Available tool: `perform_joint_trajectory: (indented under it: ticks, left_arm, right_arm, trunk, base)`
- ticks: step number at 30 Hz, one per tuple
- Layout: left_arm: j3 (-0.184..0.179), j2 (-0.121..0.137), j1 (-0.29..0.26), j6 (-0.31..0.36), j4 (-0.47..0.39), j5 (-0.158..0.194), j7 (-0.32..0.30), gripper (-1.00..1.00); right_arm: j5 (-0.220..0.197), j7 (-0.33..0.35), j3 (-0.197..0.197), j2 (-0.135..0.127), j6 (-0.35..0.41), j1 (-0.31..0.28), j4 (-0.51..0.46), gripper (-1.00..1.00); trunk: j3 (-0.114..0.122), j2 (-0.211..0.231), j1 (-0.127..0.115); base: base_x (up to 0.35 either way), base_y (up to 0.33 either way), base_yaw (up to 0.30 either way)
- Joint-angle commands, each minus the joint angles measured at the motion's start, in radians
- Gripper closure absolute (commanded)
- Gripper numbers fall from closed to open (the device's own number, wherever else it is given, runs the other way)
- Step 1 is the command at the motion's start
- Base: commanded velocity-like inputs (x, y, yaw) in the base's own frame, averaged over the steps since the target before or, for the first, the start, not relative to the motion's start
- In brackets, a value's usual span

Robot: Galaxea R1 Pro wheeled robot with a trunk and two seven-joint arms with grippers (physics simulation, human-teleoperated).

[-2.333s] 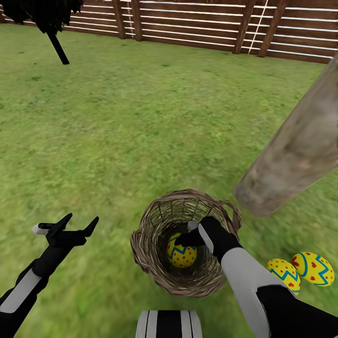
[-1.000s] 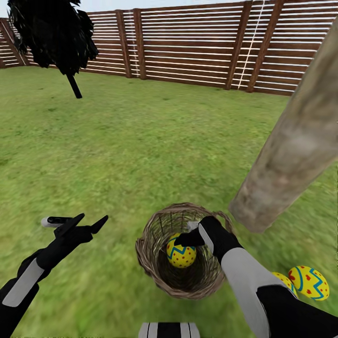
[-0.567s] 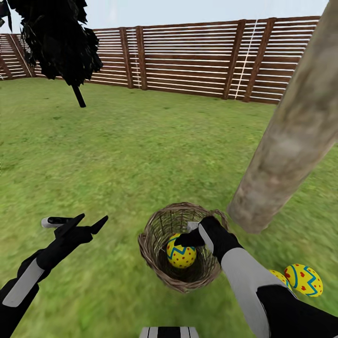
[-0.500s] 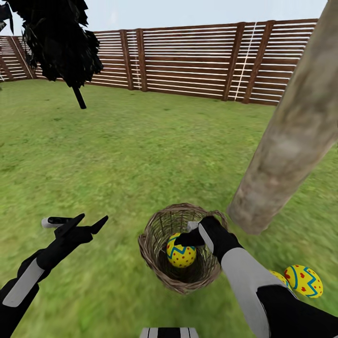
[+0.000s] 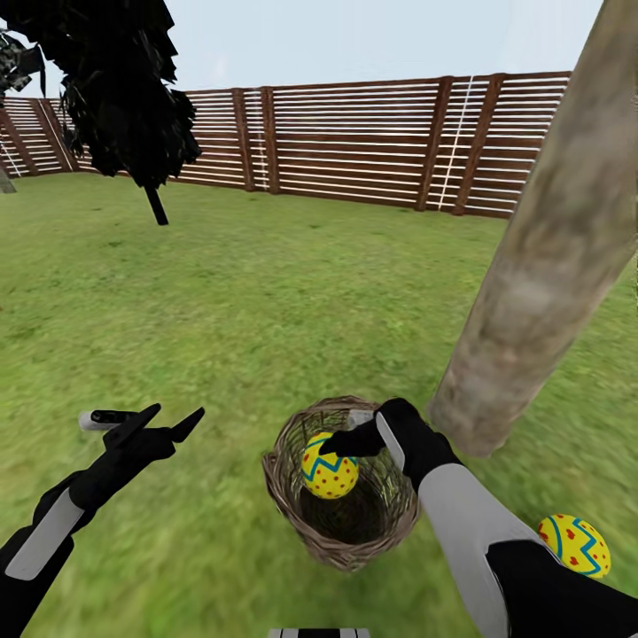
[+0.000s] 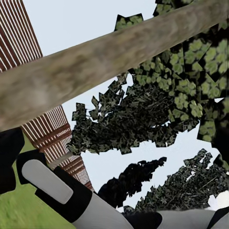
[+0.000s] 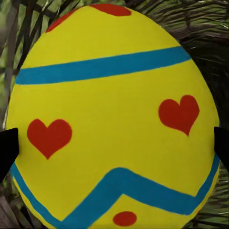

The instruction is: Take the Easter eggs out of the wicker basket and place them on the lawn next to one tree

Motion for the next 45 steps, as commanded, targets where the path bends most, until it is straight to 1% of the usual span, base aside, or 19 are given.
perform_joint_trajectory:
  ticks: [1, 3, 5, 11, 12, 13, 14, 15, 16, 17, 19, 21, 23, 25, 29, 33, 36, 39, 45]
  left_arm:
    - [-0.003, 0.001, -0.001, 0.009, 0.0, 0.008, 0.0, -1.0]
    - [-0.003, 0.001, 0.0, 0.009, 0.0, 0.008, 0.0, -1.0]
    - [-0.003, 0.001, -0.001, 0.009, 0.0, 0.008, 0.0, -1.0]
    - [-0.003, 0.002, -0.001, 0.009, 0.0, 0.008, 0.0, -1.0]
    - [-0.003, 0.0, -0.001, 0.009, 0.0, 0.008, 0.009, -1.0]
    - [-0.003, -0.001, -0.002, 0.009, -0.001, 0.008, 0.04, -1.0]
    - [-0.003, -0.003, -0.002, 0.008, -0.001, 0.01, 0.094, -1.0]
    - [-0.004, -0.007, -0.001, 0.008, -0.007, 0.011, 0.143, -1.0]
    - [-0.005, -0.014, -0.001, 0.006, -0.007, 0.01, 0.158, -1.0]
    - [-0.005, -0.027, -0.002, 0.006, -0.006, 0.01, 0.163, -1.0]
    - [-0.005, -0.031, -0.001, 0.006, -0.007, 0.01, 0.167, -1.0]
    - [-0.005, -0.032, -0.002, 0.006, -0.008, 0.01, 0.186, -1.0]
    - [-0.005, -0.034, -0.002, 0.006, -0.009, 0.01, 0.194, -1.0]
    - [-0.005, -0.034, -0.001, 0.006, -0.008, 0.01, 0.197, -1.0]
    - [-0.005, -0.034, -0.002, 0.004, -0.011, 0.01, 0.197, -1.0]
    - [-0.004, -0.032, -0.002, -0.002, -0.013, 0.01, 0.191, -1.0]
    - [-0.002, -0.032, -0.001, -0.009, -0.001, 0.01, 0.187, -1.0]
    - [0.006, -0.028, 0.0, -0.014, 0.003, 0.012, 0.185, -1.0]
    - [0.002, -0.033, 0.0, -0.014, 0.006, 0.008, 0.188, -1.0]
  right_arm:
    - [0.004, 0.005, 0.001, 0.0, 0.006, 0.0, -0.002, 1.0]
    - [0.004, 0.008, 0.0, 0.0, 0.009, 0.0, -0.003, 1.0]
    - [0.004, 0.009, -0.002, -0.018, 0.031, 0.0, -0.004, 1.0]
    - [0.004, 0.01, -0.015, -0.057, 0.037, 0.0, -0.032, 1.0]
    - [0.004, 0.027, -0.016, -0.062, 0.036, 0.0, -0.033, 1.0]
    - [0.005, 0.07, -0.016, -0.068, 0.037, 0.0, -0.033, 1.0]
    - [0.005, 0.136, -0.016, -0.096, 0.038, 0.0, -0.033, 1.0]
    - [0.005, 0.214, -0.016, -0.134, 0.037, 0.0, -0.034, 1.0]
    - [0.006, 0.337, -0.015, -0.167, 0.036, 0.0, -0.034, 1.0]
    - [0.008, 0.484, -0.014, -0.216, 0.035, 0.0, -0.039, 1.0]
    - [0.006, 0.533, -0.014, -0.254, 0.035, 0.003, -0.082, 1.0]
    - [0.005, 0.581, -0.014, -0.272, 0.035, 0.009, -0.156, 1.0]
    - [0.005, 0.672, -0.014, -0.292, 0.035, 0.013, -0.215, 1.0]
    - [0.005, 0.764, -0.014, -0.301, 0.032, 0.016, -0.238, 1.0]
    - [0.005, 0.869, -0.019, -0.309, 0.028, 0.017, -0.269, 1.0]
    - [0.004, 0.884, -0.021, -0.304, 0.026, 0.018, -0.277, 1.0]
    - [0.004, 0.885, -0.027, -0.302, 0.026, 0.018, -0.278, 1.0]
    - [0.003, 0.886, -0.06, -0.301, 0.026, 0.018, -0.278, 1.0]
    - [0.001, 0.892, -0.074, -0.3, 0.027, 0.018, -0.278, 1.0]
  trunk:
    - [0.003, 0.0, -0.001]
    - [0.011, 0.0, -0.001]
    - [0.019, 0.001, -0.002]
    - [0.042, 0.002, -0.005]
    - [0.046, 0.003, -0.006]
    - [0.05, 0.003, -0.006]
    - [0.053, 0.003, -0.006]
    - [0.057, 0.003, -0.007]
    - [0.061, 0.003, -0.007]
    - [0.065, 0.004, -0.008]
    - [0.073, 0.004, -0.009]
    - [0.08, 0.005, -0.01]
    - [0.088, 0.005, -0.01]
    - [0.096, 0.006, -0.011]
    - [0.111, 0.007, -0.013]
    - [0.127, 0.007, -0.015]
    - [0.127, 0.007, -0.015]
    - [0.127, 0.007, -0.015]
    - [0.127, 0.007, -0.015]
  base:
    - [0.0, 0.0, 0.0]
    - [0.0, 0.0, 0.0]
    - [0.0, 0.0, 0.0]
    - [-0.123, 0.0, 0.0]
    - [-0.031, 0.0, 0.0]
    - [-0.013, 0.0, 0.0]
    - [-0.004, 0.0, 0.0]
    - [0.0, 0.0, 0.0]
    - [0.0, 0.0, 0.0]
    - [0.0, 0.0, 0.0]
    - [0.0, 0.0, 0.0]
    - [0.0, 0.0, 0.0]
    - [0.0, 0.0, 0.0]
    - [0.0, 0.0, 0.0]
    - [0.0, 0.0, 0.0]
    - [0.0, 0.0, 0.0]
    - [0.0, 0.0, 0.0]
    - [-0.055, 0.0, 0.0]
    - [-0.304, 0.0, 0.0]
